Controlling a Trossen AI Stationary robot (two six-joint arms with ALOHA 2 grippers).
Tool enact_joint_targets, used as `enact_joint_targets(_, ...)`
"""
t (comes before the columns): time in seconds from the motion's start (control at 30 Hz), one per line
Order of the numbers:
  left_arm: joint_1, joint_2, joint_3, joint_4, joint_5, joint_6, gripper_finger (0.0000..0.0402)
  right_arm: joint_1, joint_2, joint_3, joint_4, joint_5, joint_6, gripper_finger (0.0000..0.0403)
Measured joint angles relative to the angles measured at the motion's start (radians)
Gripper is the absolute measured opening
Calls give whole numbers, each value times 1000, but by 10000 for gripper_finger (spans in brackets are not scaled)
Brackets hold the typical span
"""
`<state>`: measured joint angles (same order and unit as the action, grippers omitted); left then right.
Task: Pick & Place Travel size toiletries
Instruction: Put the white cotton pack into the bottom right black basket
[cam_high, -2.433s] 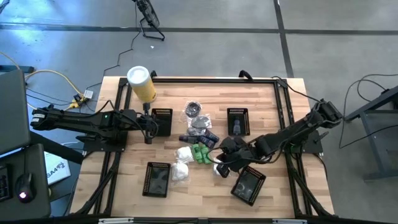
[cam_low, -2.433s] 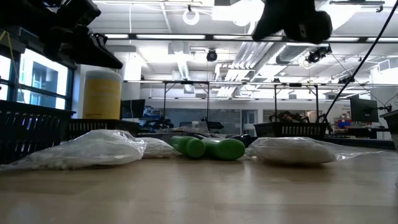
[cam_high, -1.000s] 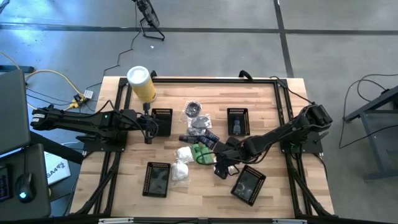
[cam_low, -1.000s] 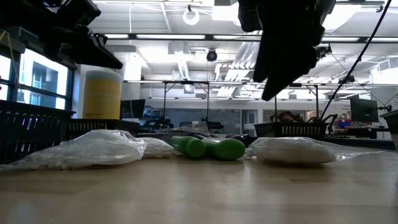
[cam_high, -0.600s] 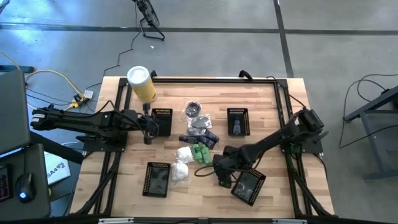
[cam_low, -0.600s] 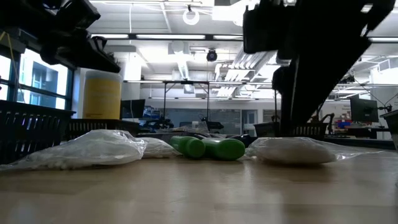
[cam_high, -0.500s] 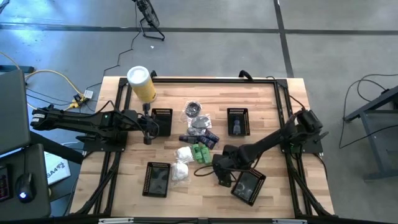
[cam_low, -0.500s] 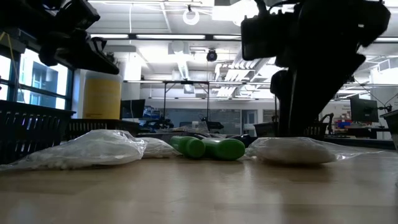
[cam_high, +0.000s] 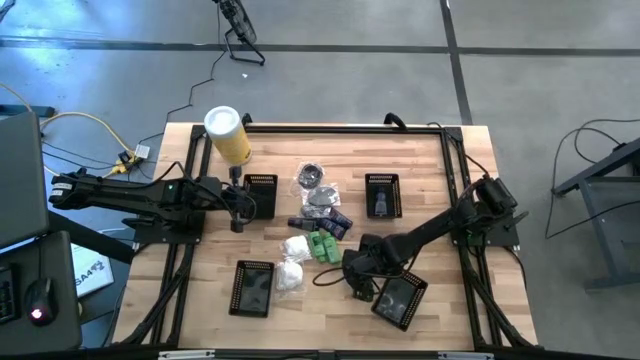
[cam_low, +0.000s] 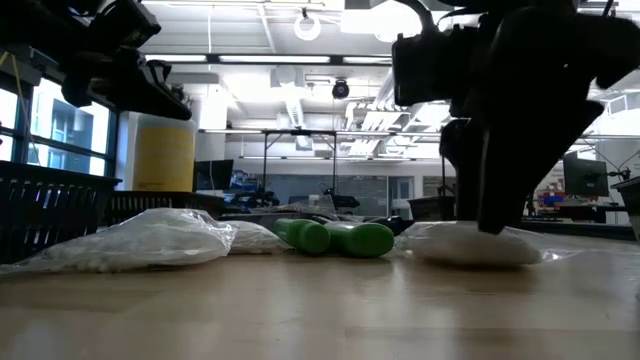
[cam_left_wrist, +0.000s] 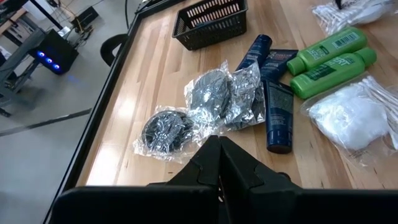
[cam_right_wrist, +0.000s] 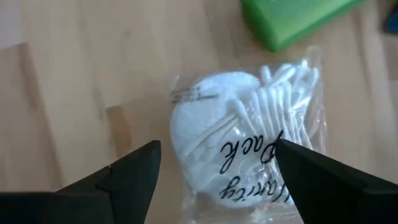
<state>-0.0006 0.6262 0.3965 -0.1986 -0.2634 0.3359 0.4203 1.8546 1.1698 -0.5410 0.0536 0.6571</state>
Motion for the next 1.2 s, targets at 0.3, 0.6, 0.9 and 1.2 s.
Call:
enact_joint_targets(0.3, 0, 0, 0, -5, 0, 0, 0, 35, -12, 39, -45, -54, 3, 309)
enact_joint_targets(0.6, 0, 0, 0, -14, 0, 0, 0, 35, -6, 39, -109, -122, 56, 309)
enact_joint_targets(0.9, 0, 0, 0, -14, 0, 0, 0, 23, -6, 40, -31, -158, 29, 309)
enact_joint_targets(1.2, 0, 0, 0, -14, 0, 0, 0, -36, 27, 41, 31, -161, -8, 309)
